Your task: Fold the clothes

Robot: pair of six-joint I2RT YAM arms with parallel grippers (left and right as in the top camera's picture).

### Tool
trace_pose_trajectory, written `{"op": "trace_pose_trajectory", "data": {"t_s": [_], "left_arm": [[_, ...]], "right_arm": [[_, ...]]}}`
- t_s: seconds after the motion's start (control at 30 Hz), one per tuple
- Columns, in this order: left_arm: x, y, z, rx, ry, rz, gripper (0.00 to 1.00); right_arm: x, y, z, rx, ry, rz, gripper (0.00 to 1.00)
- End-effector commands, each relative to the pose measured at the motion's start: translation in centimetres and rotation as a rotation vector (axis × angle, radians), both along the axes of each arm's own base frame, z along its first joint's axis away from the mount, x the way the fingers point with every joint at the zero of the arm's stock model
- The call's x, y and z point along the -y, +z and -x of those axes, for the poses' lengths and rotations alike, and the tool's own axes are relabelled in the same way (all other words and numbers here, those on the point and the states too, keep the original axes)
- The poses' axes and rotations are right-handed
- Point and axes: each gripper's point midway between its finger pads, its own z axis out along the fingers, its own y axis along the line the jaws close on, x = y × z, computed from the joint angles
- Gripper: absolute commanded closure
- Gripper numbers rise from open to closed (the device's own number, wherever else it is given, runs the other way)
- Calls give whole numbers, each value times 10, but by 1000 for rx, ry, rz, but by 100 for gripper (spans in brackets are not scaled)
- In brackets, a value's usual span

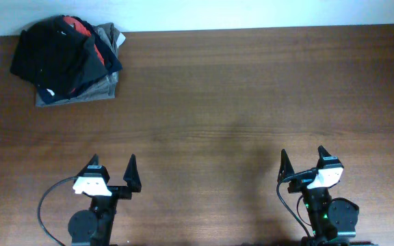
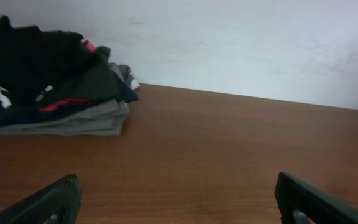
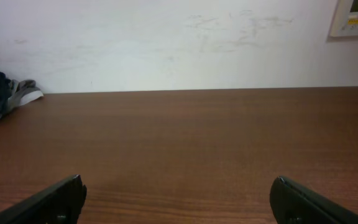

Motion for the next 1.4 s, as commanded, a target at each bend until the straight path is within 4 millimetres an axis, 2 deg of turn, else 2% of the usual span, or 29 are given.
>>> {"op": "trace_pose_trajectory", "data": {"t_s": [0.0,1.37], "left_arm": [[-7,-2,0,6,27,-68,1],[-8,-1,0,8,31,-69,0]], "right_arm": [[3,-2,0,1,-15,3,1],[3,-2,0,2,-15,4,1]]}}
